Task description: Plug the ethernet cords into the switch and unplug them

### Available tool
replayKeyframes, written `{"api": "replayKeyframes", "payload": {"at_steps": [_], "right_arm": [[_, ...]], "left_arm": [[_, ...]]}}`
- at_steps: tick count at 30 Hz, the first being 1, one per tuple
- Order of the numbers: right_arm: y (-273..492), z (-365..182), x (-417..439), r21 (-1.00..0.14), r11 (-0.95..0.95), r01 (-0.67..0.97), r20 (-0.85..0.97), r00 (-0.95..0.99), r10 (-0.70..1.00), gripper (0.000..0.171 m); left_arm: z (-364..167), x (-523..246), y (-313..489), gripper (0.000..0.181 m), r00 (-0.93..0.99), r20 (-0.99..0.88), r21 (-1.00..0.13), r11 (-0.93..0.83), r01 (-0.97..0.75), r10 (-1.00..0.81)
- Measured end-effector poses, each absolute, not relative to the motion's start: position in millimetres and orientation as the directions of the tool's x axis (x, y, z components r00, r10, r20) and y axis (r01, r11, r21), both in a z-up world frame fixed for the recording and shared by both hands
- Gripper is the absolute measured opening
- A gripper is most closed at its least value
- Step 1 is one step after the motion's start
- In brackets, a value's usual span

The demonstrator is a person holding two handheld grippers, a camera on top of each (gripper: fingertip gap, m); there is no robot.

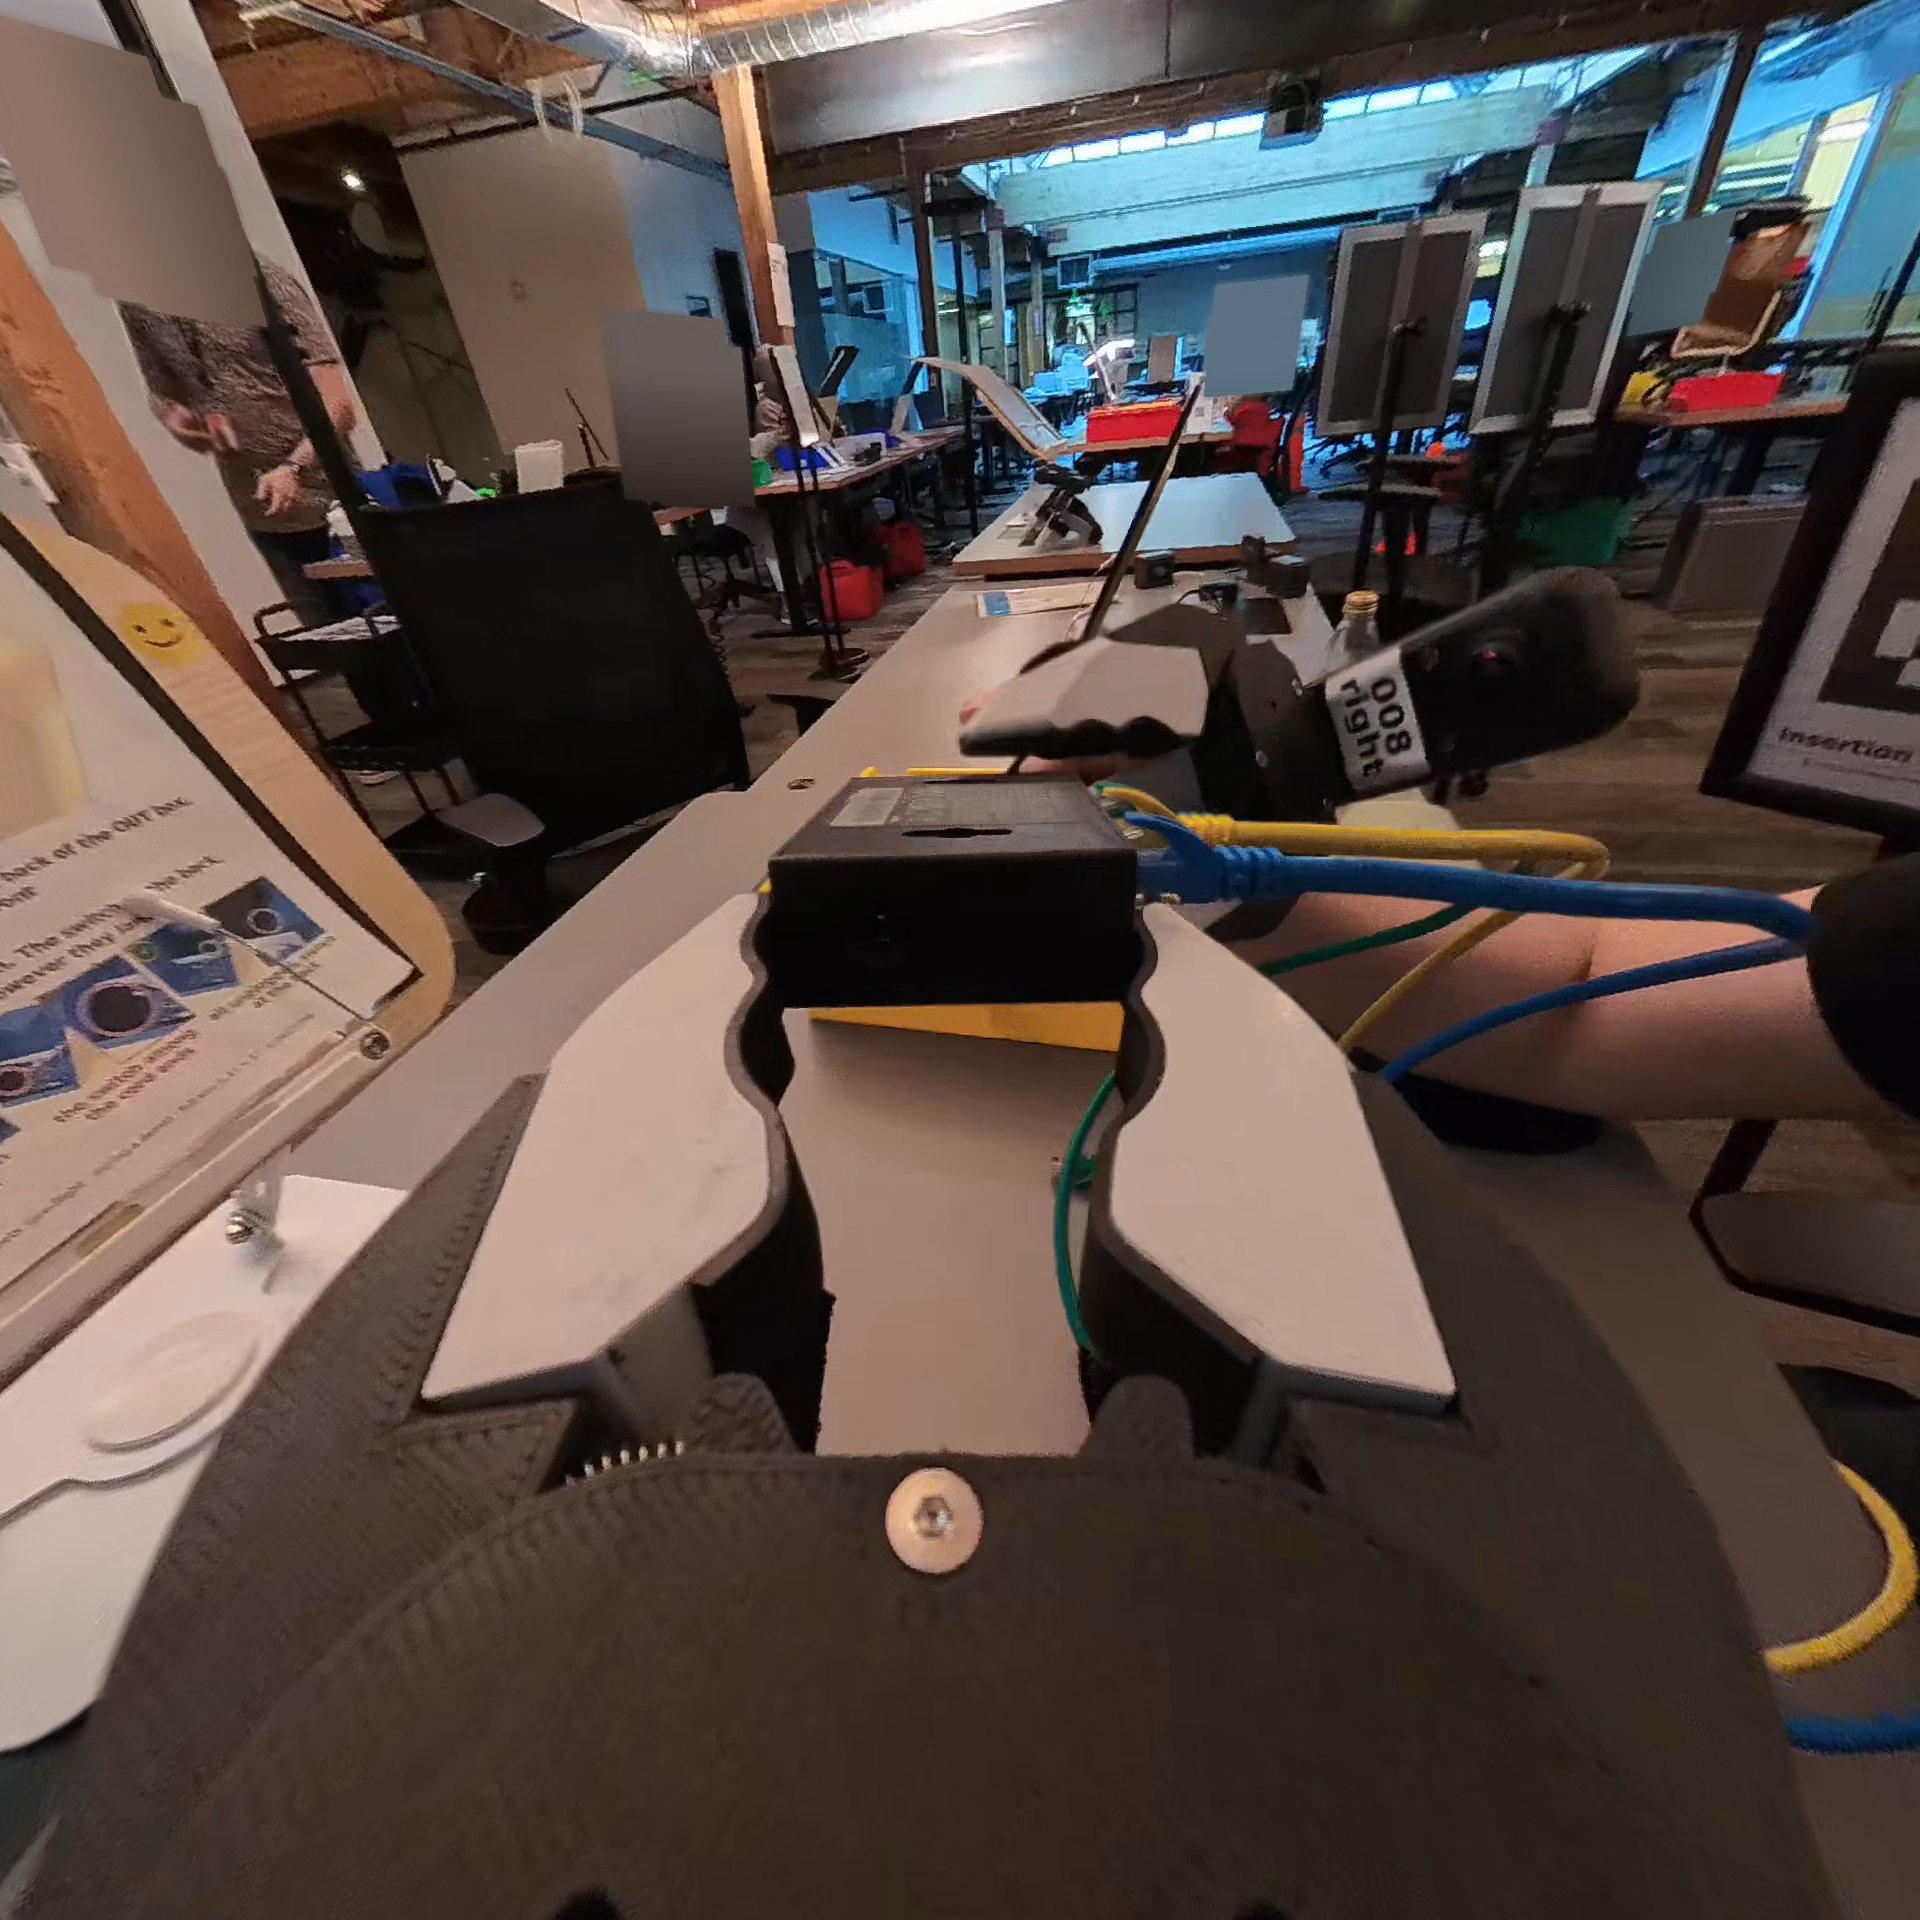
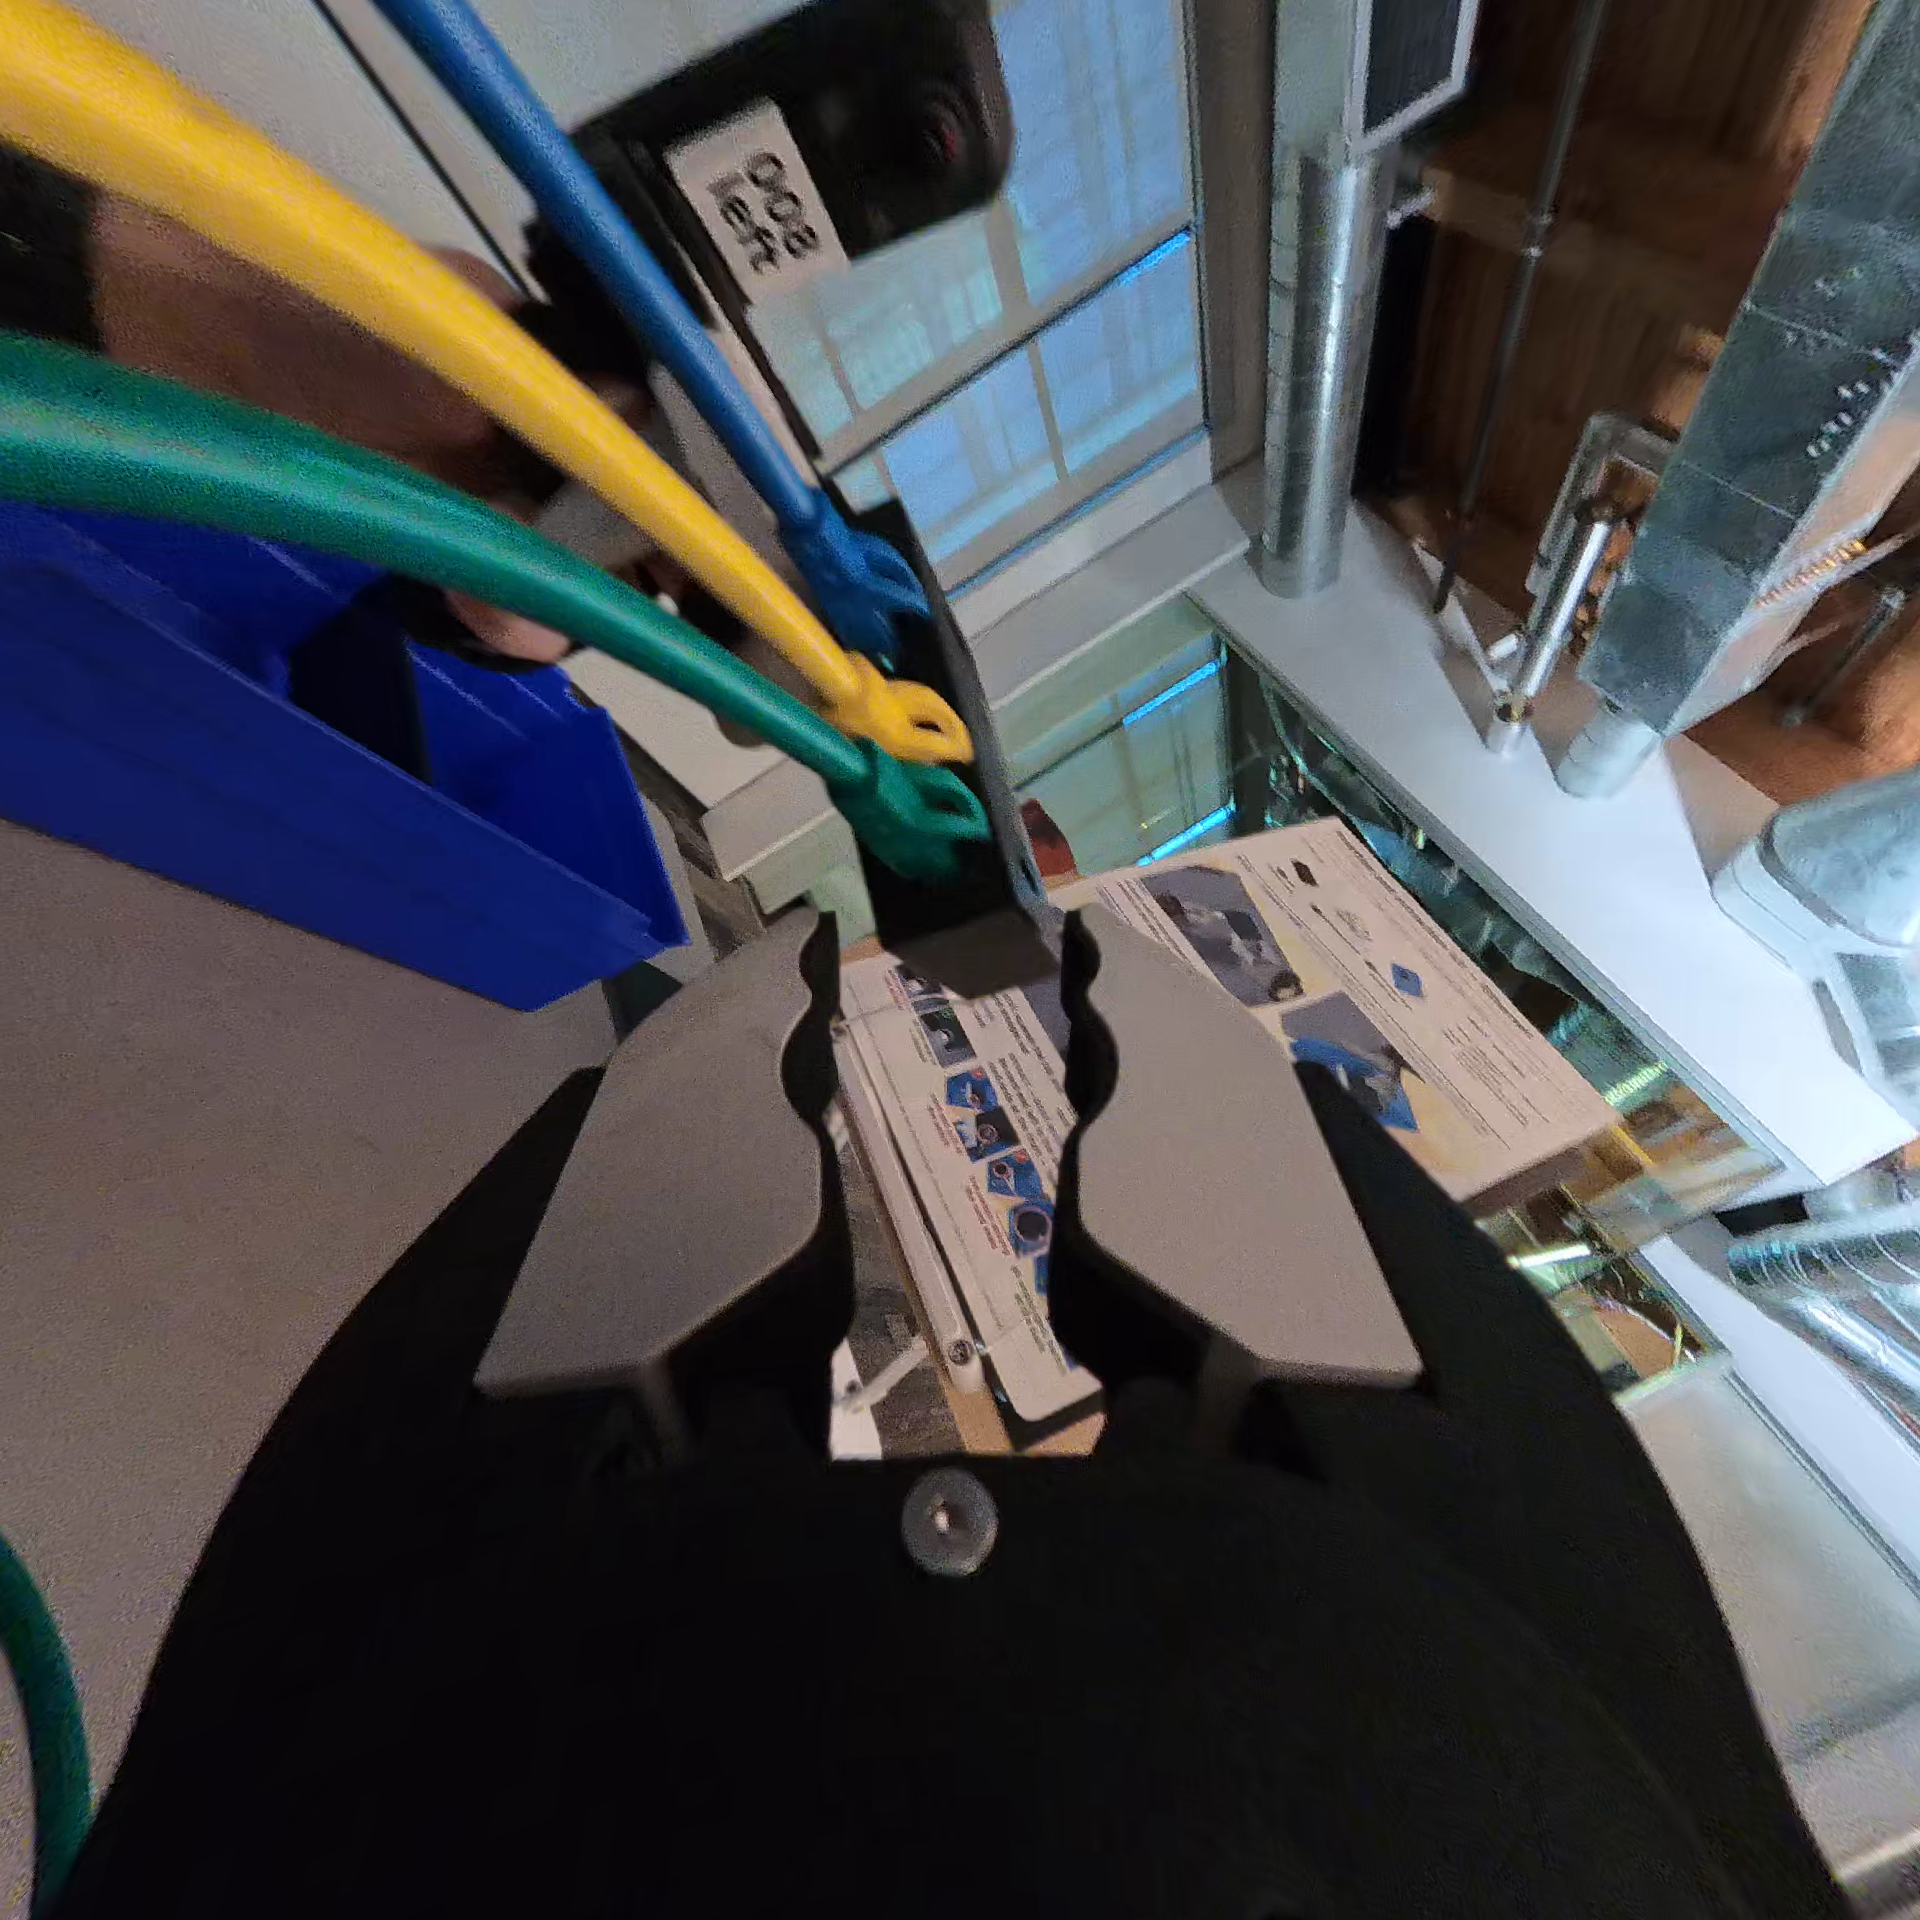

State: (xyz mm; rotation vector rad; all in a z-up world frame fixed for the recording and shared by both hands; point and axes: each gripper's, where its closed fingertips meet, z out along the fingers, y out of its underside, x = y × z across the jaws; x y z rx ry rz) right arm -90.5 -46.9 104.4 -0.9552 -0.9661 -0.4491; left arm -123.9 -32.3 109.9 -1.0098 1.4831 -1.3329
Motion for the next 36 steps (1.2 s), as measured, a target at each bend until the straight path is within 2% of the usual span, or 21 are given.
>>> {"api": "replayKeyframes", "payload": {"at_steps": [3,4,5,9,11,13,16,20,22,23,24,28,32,33,34,35,36], "right_arm": [[-50,105,-97,-0.416,0.534,0.736,0.879,0.476,0.030,0.041],[-49,102,-98,-0.391,0.519,0.760,0.896,0.443,0.028,0.030],[-49,101,-96,-0.361,0.499,0.788,0.909,0.417,0.000,0.029],[-48,94,-98,-0.329,0.474,0.817,0.935,0.353,0.039,0.029],[-48,86,-99,-0.356,0.468,0.809,0.932,0.344,0.114,0.029],[-49,78,-100,-0.401,0.466,0.789,0.916,0.341,0.210,0.029],[-53,72,-100,-0.482,0.462,0.745,0.872,0.357,0.333,0.029],[-64,71,-106,-0.548,0.482,0.684,0.827,0.357,0.434,0.029],[-69,65,-114,-0.564,0.482,0.670,0.808,0.328,0.489,0.030],[-69,63,-116,-0.561,0.480,0.674,0.808,0.319,0.495,0.030],[-69,60,-116,-0.555,0.474,0.684,0.808,0.307,0.503,0.030],[-64,52,-110,-0.556,0.471,0.685,0.804,0.301,0.513,0.030],[-57,38,-99,-0.544,0.463,0.700,0.804,0.276,0.527,0.032],[-52,37,-95,-0.536,0.457,0.710,0.813,0.289,0.506,0.034],[-44,40,-89,-0.536,0.445,0.717,0.823,0.328,0.463,0.044],[-36,42,-80,-0.539,0.415,0.733,0.827,0.367,0.426,0.053],[-31,37,-70,-0.547,0.362,0.754,0.815,0.383,0.434,0.045]], "left_arm": [[102,-116,-37,0.060,-0.289,-0.072,-0.995,0.090,-0.051,-0.955],[100,-114,-39,0.060,-0.290,-0.072,-0.994,0.092,-0.057,-0.954],[100,-112,-39,0.060,-0.284,-0.079,-0.994,0.098,-0.050,-0.955],[94,-115,-38,0.062,-0.259,-0.208,-0.973,0.228,-0.046,-0.943],[89,-116,-25,0.084,-0.143,-0.345,-0.928,0.359,-0.096,-0.928],[87,-119,-25,0.093,-0.080,-0.514,-0.845,0.520,-0.124,-0.854],[83,-120,-41,0.078,-0.081,-0.684,-0.715,0.689,-0.121,-0.725],[63,-111,-43,0.064,-0.097,-0.806,-0.558,0.804,-0.205,-0.584],[58,-105,-49,0.049,-0.095,-0.846,-0.504,0.845,-0.179,-0.525],[53,-103,-52,0.035,-0.107,-0.868,-0.464,0.870,-0.168,-0.484],[50,-102,-52,0.032,-0.103,-0.892,-0.420,0.892,-0.167,-0.439],[44,-95,-46,0.032,-0.049,-0.952,-0.290,0.939,-0.186,-0.303],[33,-87,-40,0.030,-0.056,-0.969,-0.222,0.947,-0.234,-0.241],[32,-85,-36,0.029,-0.046,-0.976,-0.196,0.947,-0.255,-0.214],[32,-85,-30,0.033,-0.036,-0.982,-0.166,0.945,-0.281,-0.183],[32,-86,-23,0.029,-0.041,-0.985,-0.148,0.938,-0.312,-0.168],[31,-89,-16,0.029,-0.050,-0.983,-0.147,0.927,-0.345,-0.174]]}}
